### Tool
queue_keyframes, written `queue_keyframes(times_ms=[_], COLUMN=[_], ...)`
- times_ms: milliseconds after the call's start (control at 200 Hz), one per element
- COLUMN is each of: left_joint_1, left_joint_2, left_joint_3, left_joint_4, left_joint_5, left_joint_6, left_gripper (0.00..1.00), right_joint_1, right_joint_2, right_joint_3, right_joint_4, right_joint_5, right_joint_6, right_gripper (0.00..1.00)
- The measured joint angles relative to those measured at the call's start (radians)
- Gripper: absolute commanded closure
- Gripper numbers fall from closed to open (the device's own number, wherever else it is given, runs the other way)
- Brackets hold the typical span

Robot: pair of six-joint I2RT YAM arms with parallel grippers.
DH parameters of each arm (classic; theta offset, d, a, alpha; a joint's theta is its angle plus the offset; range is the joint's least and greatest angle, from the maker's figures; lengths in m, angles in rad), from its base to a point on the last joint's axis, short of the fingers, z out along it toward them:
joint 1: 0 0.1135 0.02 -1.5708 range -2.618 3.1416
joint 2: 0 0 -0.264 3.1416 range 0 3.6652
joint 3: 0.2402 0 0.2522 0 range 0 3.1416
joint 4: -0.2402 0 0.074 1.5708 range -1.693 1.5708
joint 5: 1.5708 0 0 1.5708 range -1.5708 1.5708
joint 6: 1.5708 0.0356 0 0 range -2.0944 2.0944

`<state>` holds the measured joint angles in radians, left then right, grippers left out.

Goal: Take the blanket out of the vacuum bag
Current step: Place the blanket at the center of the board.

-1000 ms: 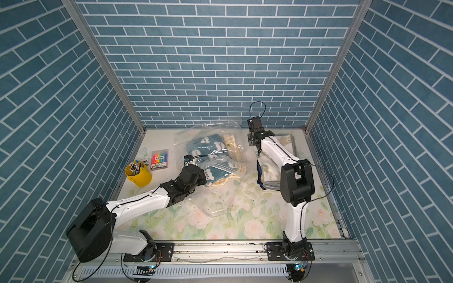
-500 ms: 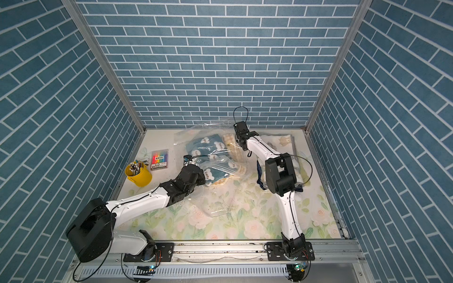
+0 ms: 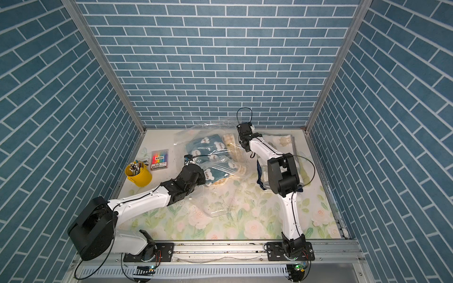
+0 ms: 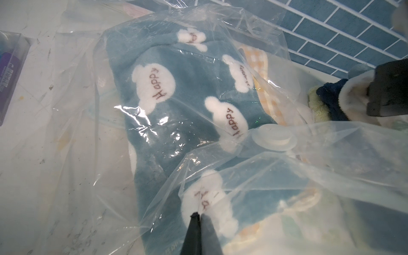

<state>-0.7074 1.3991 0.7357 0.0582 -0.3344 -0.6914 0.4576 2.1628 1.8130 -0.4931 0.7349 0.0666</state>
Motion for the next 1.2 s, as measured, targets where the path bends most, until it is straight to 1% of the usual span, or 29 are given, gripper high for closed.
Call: queue_keyframes(times_ms=[160,295,415,640,905,1075,1150,1165,1200], left_joint_1=[0.0,0.0,0.0,0.001,0.001,0.001,0.001,0.001,0.001], left_joint_2=[0.008,0.025,0.045,0.054,0.054,0.054,0.054,0.054,0.054], left_joint_3=[0.008,0.021,0.034,0.04,0.042,0.044,0.044,0.044,0.044], left_joint_4=[-0.006,-0.011,-0.014,-0.017,-0.019,-0.02,-0.02,-0.02,-0.021], left_joint_5=[0.0,0.0,0.003,0.008,0.007,0.008,0.011,0.011,0.013], left_joint_6=[0.008,0.011,0.012,0.014,0.016,0.019,0.019,0.019,0.019], left_gripper=[1.0,1.0,1.0,1.0,1.0,1.0,1.0,1.0,1.0], right_joint_1=[-0.046,-0.091,-0.117,-0.127,-0.134,-0.137,-0.138,-0.138,-0.138], right_joint_2=[-0.153,-0.19,-0.14,-0.028,-0.017,0.046,0.08,0.086,0.102], right_joint_3=[-0.077,-0.069,-0.019,0.029,0.06,0.21,0.246,0.251,0.258], right_joint_4=[0.092,0.145,0.152,0.158,0.164,0.141,0.136,0.134,0.126], right_joint_5=[-0.024,-0.059,-0.087,-0.129,-0.146,-0.16,-0.166,-0.167,-0.173], right_joint_6=[0.044,0.071,0.092,0.13,0.184,0.198,0.199,0.199,0.199], right_gripper=[1.0,1.0,1.0,1.0,1.0,1.0,1.0,0.96,0.78])
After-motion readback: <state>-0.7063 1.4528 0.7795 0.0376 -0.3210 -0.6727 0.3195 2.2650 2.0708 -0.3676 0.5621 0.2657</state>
